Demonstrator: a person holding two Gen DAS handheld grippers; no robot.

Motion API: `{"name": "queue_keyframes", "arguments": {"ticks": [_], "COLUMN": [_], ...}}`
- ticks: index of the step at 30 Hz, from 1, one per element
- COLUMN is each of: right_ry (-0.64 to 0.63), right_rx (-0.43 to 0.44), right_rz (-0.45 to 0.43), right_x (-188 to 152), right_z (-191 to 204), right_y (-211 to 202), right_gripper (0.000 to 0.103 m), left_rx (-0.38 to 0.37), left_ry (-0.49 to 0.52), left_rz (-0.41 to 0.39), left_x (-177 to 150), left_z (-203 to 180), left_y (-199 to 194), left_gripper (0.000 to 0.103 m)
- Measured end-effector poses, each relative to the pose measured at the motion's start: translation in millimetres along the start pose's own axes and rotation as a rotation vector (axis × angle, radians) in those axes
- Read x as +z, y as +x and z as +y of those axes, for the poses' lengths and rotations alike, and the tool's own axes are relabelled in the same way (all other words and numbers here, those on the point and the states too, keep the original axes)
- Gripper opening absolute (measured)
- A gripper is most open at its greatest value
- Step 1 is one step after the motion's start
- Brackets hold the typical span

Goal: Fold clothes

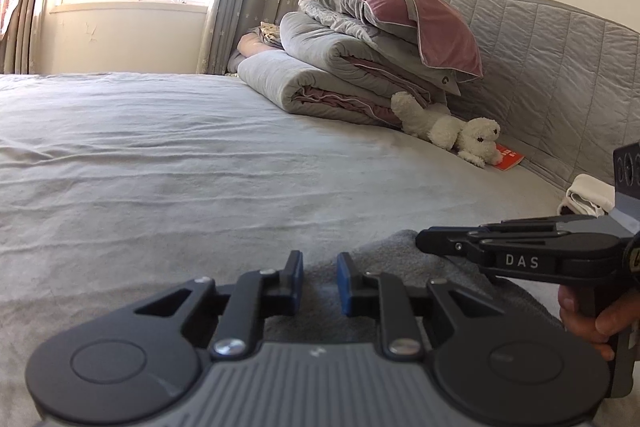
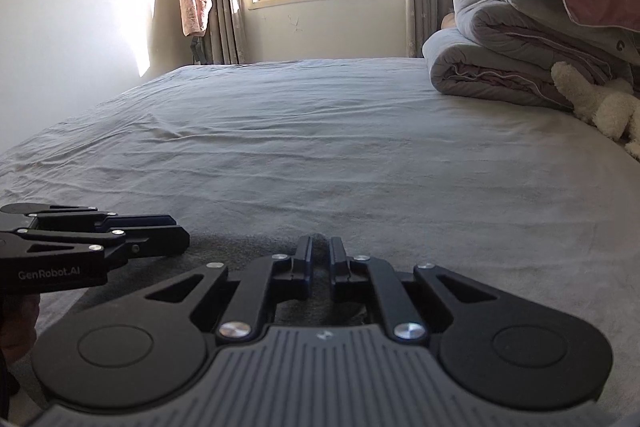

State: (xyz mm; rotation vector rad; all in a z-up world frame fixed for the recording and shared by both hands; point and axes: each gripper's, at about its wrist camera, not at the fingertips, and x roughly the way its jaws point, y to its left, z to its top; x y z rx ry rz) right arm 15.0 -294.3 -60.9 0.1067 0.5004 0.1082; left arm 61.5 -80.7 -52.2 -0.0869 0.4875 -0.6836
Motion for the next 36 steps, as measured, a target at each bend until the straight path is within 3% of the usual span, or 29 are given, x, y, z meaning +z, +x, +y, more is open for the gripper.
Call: {"name": "queue_keyframes", "arguments": {"ticks": [5, 9, 12, 13, 15, 25, 29, 36], "right_ry": [0.098, 0.172, 0.250, 0.267, 0.262, 0.062, -0.031, -0.084], "right_rx": [0.015, 0.037, 0.075, 0.085, 0.093, 0.123, 0.124, 0.088], "right_rz": [0.041, 0.038, -0.011, -0.032, -0.073, -0.019, 0.031, 0.131], "right_x": [-1, -1, 3, 5, 9, -16, -33, -53], "right_z": [-14, -20, -25, -27, -28, -2, 8, 2], "right_y": [11, 9, -8, -16, -35, -87, -94, -91], "right_gripper": [0.005, 0.005, 0.012, 0.021, 0.021, 0.021, 0.021, 0.021], "left_rx": [-0.042, -0.063, -0.076, -0.078, -0.080, -0.144, -0.153, -0.113], "left_ry": [-0.118, -0.166, -0.205, -0.209, -0.208, -0.035, 0.015, 0.111], "left_rz": [0.019, 0.015, 0.006, 0.004, 0.001, 0.021, 0.078, 0.156], "left_x": [-5, -6, -2, 0, 3, -11, -27, -54], "left_z": [20, 25, 24, 22, 18, -28, -40, -51], "left_y": [9, 7, -6, -12, -26, -84, -89, -87], "left_gripper": [0.004, 0.003, 0.006, 0.011, 0.019, 0.019, 0.019, 0.019]}}
